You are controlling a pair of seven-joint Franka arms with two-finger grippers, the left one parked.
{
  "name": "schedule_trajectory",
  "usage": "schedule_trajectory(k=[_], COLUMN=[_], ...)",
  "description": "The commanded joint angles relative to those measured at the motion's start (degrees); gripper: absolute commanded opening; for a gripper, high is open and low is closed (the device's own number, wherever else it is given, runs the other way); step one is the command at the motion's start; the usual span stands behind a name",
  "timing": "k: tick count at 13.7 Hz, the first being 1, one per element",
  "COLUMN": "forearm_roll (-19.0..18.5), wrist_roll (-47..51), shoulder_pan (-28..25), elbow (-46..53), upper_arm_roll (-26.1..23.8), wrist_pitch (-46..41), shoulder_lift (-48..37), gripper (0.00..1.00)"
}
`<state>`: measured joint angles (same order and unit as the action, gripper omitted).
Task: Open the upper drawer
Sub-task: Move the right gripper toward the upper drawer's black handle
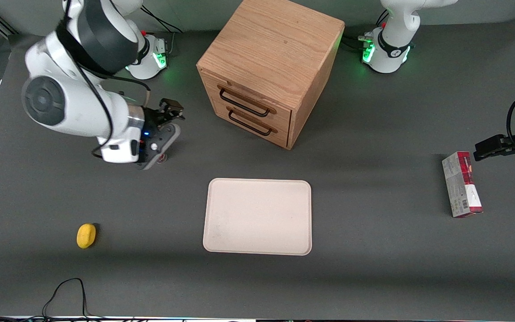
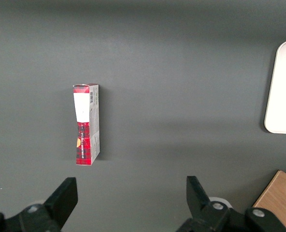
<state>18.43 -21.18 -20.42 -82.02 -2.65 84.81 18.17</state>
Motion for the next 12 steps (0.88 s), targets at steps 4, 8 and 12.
schedule_trajectory(k=[4,8,12], forearm_roll=[7.32,7.06,6.44], wrist_roll=[-7.3,-6.86,-6.33], shoulder_pan=[-2.16,-6.29,-10.33], elbow=[1.34,0.98,-1.65], upper_arm_roll=[-0.6,-0.51,-0.25], wrist_pitch=[-1.14,-0.7,2.28], shoulder_lift=[5.03,5.65,5.47], gripper=[1.0,1.0,1.0])
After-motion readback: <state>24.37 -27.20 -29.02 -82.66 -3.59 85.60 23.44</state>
